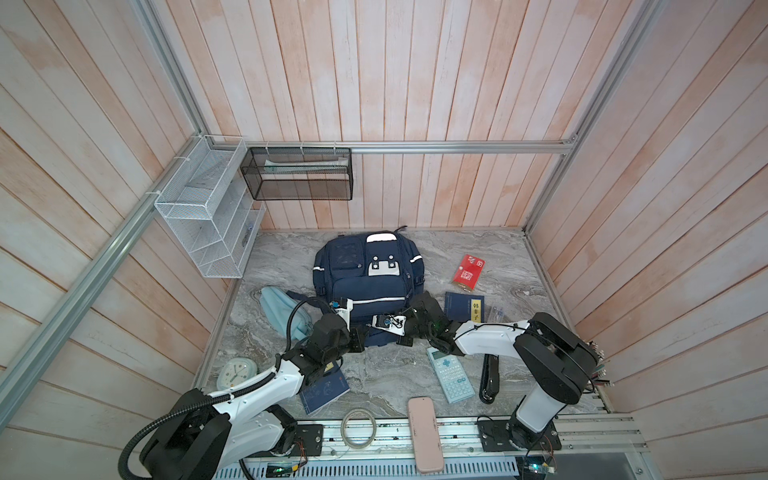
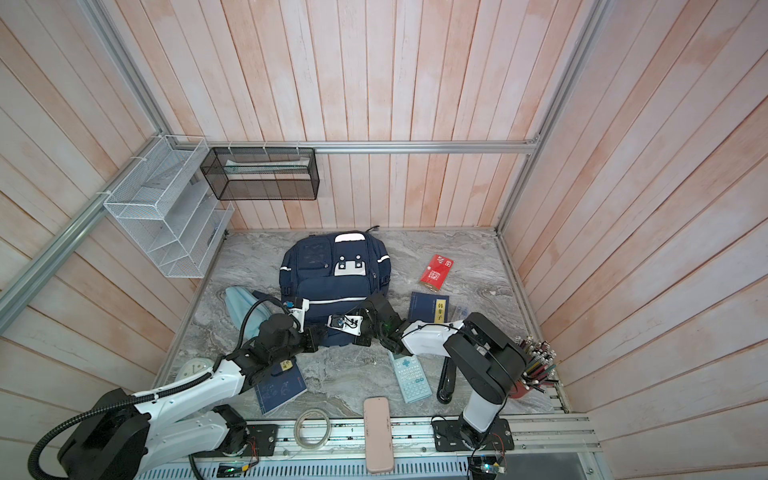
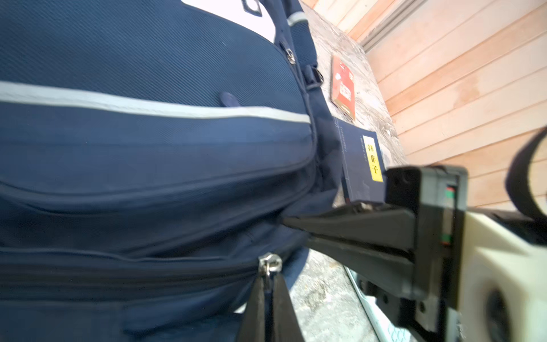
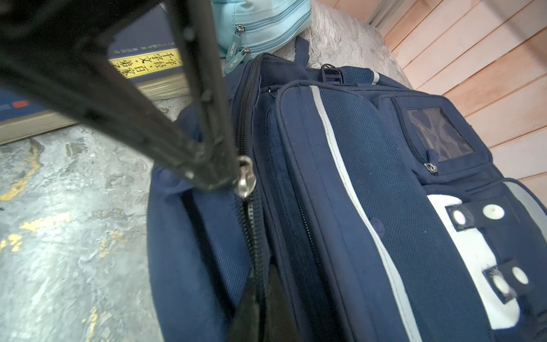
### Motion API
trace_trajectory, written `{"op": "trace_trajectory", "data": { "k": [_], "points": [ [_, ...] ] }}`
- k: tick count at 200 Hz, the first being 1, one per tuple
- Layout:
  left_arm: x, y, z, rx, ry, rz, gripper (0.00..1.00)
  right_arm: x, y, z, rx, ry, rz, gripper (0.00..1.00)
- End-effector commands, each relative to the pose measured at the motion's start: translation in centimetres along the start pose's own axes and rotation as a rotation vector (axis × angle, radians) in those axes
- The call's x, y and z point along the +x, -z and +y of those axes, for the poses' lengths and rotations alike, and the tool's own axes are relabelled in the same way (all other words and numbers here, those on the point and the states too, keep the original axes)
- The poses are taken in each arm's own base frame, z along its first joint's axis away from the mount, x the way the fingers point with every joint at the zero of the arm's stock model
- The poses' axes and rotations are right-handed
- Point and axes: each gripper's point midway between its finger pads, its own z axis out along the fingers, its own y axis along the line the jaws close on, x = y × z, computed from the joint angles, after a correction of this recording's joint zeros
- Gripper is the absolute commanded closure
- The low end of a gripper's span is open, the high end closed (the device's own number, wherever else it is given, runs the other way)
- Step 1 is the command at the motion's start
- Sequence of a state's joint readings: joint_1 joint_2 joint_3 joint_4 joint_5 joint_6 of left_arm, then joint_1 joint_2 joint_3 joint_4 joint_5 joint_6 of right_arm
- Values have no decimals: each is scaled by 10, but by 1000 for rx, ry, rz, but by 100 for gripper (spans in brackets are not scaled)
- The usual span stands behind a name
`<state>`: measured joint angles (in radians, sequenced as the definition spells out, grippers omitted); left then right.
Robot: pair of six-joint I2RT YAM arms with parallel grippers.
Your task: Pack the student bag
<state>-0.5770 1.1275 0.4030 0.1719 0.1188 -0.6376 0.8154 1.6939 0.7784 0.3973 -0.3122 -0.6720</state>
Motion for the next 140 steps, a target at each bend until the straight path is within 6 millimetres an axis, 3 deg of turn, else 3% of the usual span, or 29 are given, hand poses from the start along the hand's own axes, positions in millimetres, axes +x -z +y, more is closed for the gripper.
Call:
{"op": "trace_trajectory", "data": {
  "k": [1,32,70,85,101,117,140],
  "points": [
    [-34,6,37,-133,-39,-93,100,15,19,-10,20,7,38,100],
    [-64,16,86,-188,58,-173,100,23,38,-19,7,0,-6,100],
    [-97,23,119,-241,107,-255,100,45,55,-49,60,-23,-4,100],
    [-107,22,112,-189,116,-266,100,61,59,-68,119,-47,26,100],
    [-104,18,95,-160,89,-250,100,67,61,-89,208,-78,58,100],
    [-93,15,74,-117,71,-221,100,51,62,-91,205,-115,39,63],
    [-70,8,46,-25,82,-170,100,19,68,-77,206,-116,1,46]
  ]
}}
